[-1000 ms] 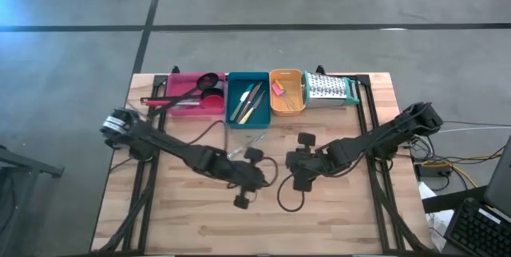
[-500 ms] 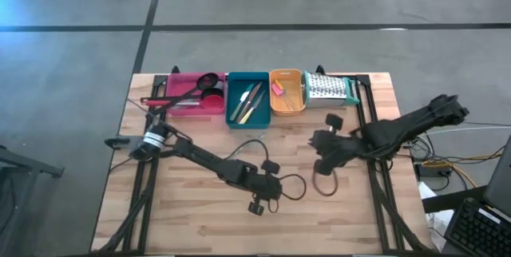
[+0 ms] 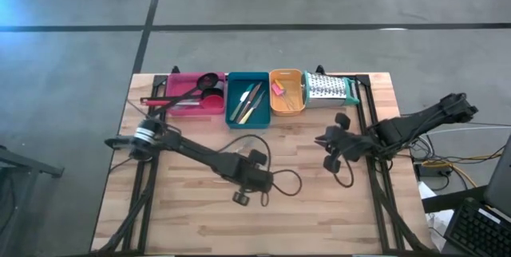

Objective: Pick & Place Kitchen Items
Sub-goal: Put the orange spatula into the yellow bin

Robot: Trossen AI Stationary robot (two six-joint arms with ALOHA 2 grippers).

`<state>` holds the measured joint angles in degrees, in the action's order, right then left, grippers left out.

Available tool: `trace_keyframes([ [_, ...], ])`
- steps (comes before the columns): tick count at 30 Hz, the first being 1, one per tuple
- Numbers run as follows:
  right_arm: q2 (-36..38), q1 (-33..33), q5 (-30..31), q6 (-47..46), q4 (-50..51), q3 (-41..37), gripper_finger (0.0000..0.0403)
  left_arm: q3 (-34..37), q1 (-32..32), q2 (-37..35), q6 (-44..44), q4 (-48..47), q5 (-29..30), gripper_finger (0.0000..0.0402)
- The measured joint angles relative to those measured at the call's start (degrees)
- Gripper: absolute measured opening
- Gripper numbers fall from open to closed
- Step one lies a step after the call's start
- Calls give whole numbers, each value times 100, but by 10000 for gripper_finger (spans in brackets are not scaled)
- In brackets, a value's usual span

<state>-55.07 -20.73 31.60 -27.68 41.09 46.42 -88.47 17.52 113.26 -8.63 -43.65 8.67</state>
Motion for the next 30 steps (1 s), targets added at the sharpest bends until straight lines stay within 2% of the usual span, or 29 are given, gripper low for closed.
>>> trace_keyframes([
  [6,-109,0,-8,0,-27,-96,38,802,-2,-1018,89,-271,24,7],
  [13,-125,0,-8,45,-141,-3,38,1616,-7,-1784,384,-101,21,56],
  [19,-127,0,-8,92,-158,191,38,1820,-7,-1693,557,255,11,156],
  [23,-127,0,-7,111,-154,246,38,1836,-7,-1499,104,573,-5,216],
  [26,-127,0,-6,118,-157,277,38,1836,1,-1319,-275,794,-95,239],
  [30,-125,0,-6,131,-150,277,38,1834,4,-1052,-373,1105,-215,245],
])
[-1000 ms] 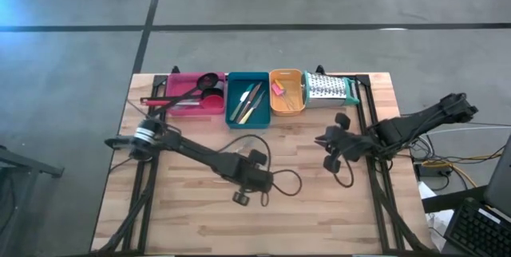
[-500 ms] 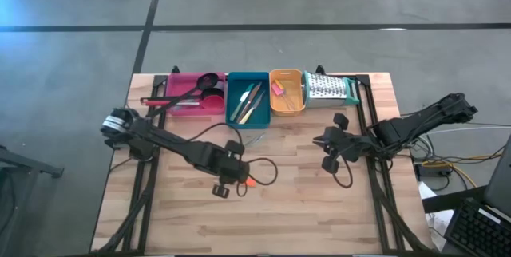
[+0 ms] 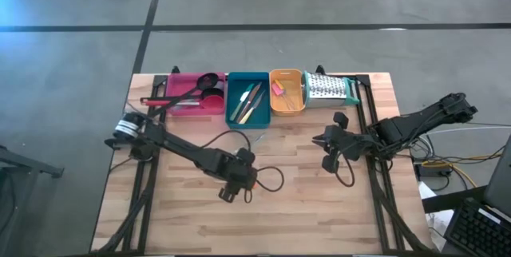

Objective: Pick & Place Kitchen Items
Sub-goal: Put the orange spatula into the yellow bin

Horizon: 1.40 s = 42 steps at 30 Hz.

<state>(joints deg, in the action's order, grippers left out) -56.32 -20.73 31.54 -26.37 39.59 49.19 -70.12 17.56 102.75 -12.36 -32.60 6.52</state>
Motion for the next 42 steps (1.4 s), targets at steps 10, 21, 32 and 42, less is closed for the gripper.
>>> trace_keyframes([
  [10,-1,0,0,0,-5,0,38,-324,-42,719,-247,58,-382,243],
  [21,-1,0,-1,-2,-2,0,38,-413,-446,1209,17,-133,-924,243],
  [32,-1,0,-1,-4,-4,-4,38,-385,-586,1258,14,-470,-639,86],
  [42,-1,0,-6,-7,-2,-7,38,-386,-342,921,153,-501,-478,79],
])
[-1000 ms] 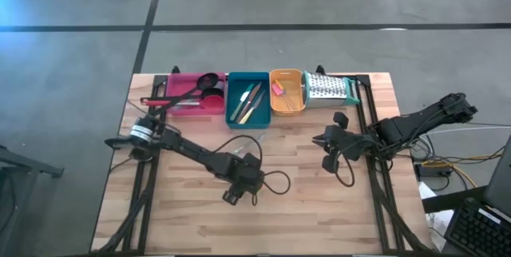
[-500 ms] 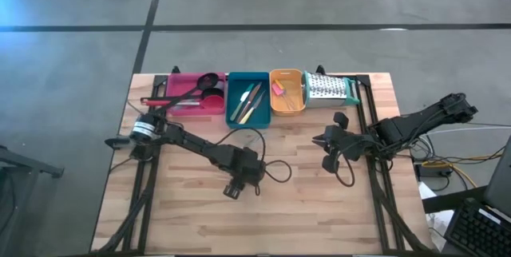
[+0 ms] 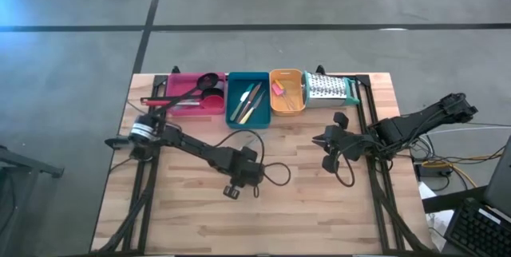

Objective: Pick & Place Kitchen Items
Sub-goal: Put the orange spatula into the yellow bin

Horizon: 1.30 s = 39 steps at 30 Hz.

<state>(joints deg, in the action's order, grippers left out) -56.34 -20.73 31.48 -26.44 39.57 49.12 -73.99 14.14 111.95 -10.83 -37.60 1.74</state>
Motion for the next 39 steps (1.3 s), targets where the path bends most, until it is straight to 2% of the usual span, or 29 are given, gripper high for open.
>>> trace_keyframes([
  [2,0,0,-2,0,2,0,38,17,114,-193,20,1,46,75],
  [4,0,0,-4,0,1,-1,38,54,274,-437,120,-74,62,22],
  [6,0,0,-7,0,5,-2,38,63,496,-661,226,-22,333,3],
  [12,-2,-2,-20,0,37,-2,38,303,1324,-1437,492,45,2177,1],
  [18,-2,0,-17,0,37,-4,38,795,2107,-2344,1134,59,3382,1],
  [24,-2,0,-17,2,37,-9,38,1407,2599,-3296,1839,74,3630,1],
  [30,-2,0,-13,2,26,-9,38,1925,2528,-3913,2249,562,3849,12],
  [35,-2,0,-13,0,-1,-11,38,1982,2273,-3913,2124,773,3703,59],
  [39,-2,0,-4,0,-13,-11,38,1876,1983,-3716,1998,898,3498,119],
])
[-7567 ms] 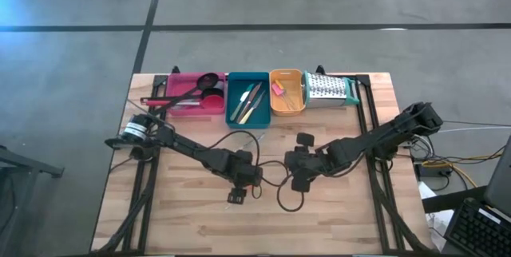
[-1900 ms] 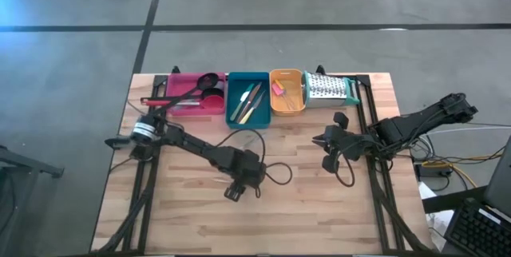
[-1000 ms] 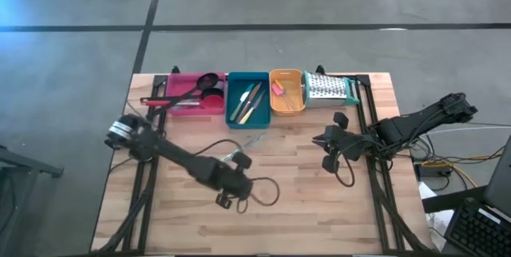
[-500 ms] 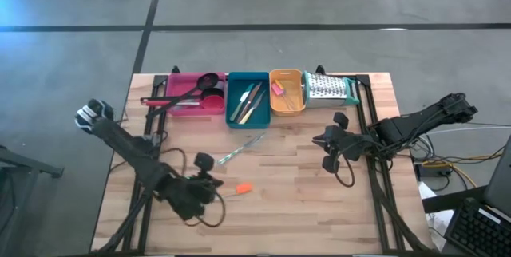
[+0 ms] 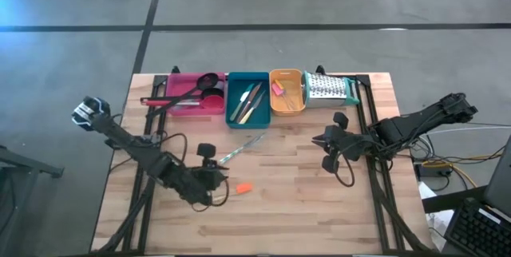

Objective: Pick & Place Kitchen Items
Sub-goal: Put the orange spatula into the yellow bin

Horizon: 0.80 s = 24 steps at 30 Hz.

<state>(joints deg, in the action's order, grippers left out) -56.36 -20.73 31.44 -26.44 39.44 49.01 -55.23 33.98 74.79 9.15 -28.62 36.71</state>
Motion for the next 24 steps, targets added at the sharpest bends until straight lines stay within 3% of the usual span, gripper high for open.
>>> trace_keyframes([
  [6,0,0,0,2,-44,0,38,-259,-602,493,-195,13,-836,223],
  [9,0,0,0,2,-90,0,38,-407,-891,845,-509,67,-1454,253],
  [16,0,0,-2,2,-87,0,38,-988,-1133,1955,-1467,48,-1982,264],
  [24,0,0,-2,2,-84,0,38,-1941,-1140,3240,-1545,-868,-2410,264],
])
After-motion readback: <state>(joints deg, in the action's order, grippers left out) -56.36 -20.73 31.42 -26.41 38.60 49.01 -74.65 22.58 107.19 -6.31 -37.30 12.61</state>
